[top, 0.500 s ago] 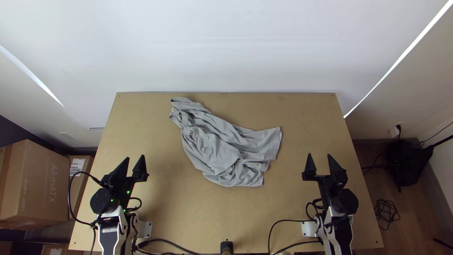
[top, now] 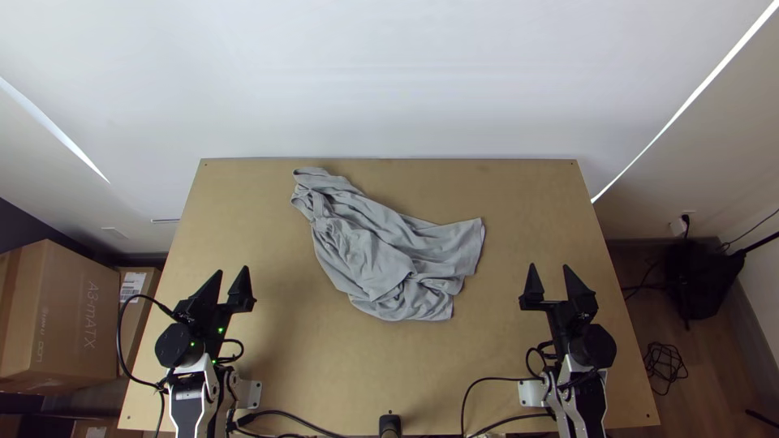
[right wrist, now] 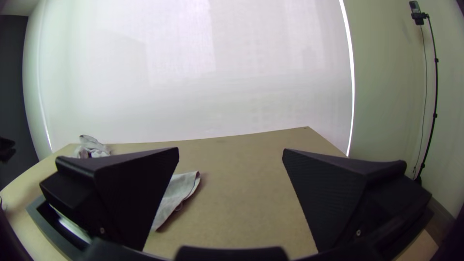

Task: Fold the t-shirt

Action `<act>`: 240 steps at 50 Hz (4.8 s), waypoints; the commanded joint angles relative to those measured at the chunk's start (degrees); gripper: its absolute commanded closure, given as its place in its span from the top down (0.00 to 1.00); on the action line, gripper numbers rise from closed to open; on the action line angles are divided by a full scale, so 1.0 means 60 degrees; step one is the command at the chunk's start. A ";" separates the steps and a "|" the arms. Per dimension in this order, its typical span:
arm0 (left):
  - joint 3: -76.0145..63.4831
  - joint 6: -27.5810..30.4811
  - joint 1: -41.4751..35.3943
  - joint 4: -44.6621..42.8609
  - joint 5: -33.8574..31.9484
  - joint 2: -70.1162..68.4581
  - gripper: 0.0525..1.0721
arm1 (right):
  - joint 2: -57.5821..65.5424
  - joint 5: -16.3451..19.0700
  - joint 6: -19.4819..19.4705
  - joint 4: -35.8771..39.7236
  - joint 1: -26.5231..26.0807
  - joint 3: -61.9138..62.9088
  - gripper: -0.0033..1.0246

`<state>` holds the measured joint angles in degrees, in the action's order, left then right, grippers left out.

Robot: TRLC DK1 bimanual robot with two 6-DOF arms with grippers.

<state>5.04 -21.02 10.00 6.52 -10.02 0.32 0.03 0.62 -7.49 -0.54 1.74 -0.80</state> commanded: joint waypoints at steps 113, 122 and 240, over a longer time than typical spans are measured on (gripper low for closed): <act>0.8360 0.0807 0.0443 0.3512 0.0044 0.4063 0.96 | 1.2079 -0.0104 0.2376 -0.1405 0.7855 -1.0634 0.96; 0.9092 0.0822 0.0809 0.4333 0.0059 0.4019 0.96 | 1.3398 -0.0118 0.1980 -0.1229 0.8412 -1.1088 0.96; 0.9590 0.0822 0.1161 0.6720 0.0015 0.4107 0.96 | 2.3784 0.1405 -0.4084 0.8278 0.8456 -2.1312 0.48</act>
<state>60.88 -15.44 16.53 46.68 -9.82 24.49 140.62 8.62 -31.31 48.16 51.86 -127.98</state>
